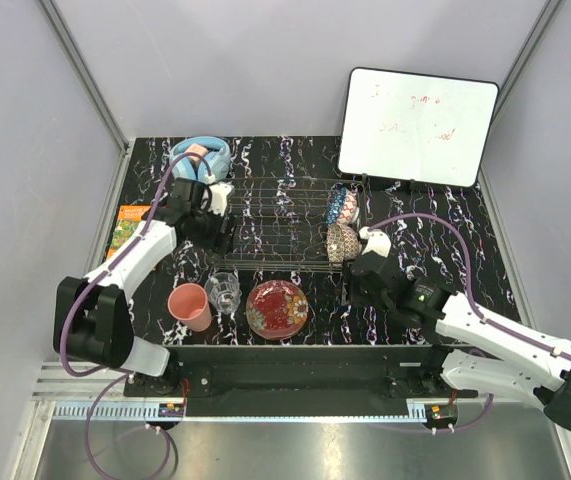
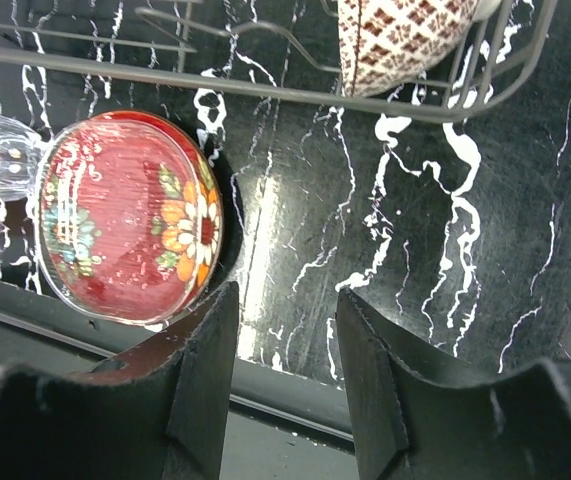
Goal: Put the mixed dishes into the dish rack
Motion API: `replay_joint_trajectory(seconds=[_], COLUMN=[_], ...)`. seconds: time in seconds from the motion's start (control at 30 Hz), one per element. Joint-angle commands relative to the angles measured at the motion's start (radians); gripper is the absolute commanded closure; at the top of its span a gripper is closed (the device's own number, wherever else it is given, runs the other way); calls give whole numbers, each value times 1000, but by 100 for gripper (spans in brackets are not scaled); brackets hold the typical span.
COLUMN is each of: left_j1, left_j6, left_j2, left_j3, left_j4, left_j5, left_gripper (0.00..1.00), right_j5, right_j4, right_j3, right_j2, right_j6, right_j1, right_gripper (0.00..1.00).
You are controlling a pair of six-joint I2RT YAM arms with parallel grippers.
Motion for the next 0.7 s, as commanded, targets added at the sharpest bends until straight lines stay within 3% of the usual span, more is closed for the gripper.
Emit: replay_joint_trajectory(seconds=[0.0, 0.43, 0.67], left_j1=[-36, -111, -96], left_j6=[-8, 3, 61], left_j2=[16, -9, -84], left_j3=[58, 78, 69], left_j4=[16, -49, -73], left_j5=[28, 113, -49], left_gripper=[23, 24, 21], right_j5=[10, -5, -152], right_j4=[18, 24, 139], right_j3=[-21, -16, 16], right_j2=[-30, 20, 150], right_j6=[15, -13, -76], right_j1=[5, 5, 7], right_gripper=[48, 49, 55])
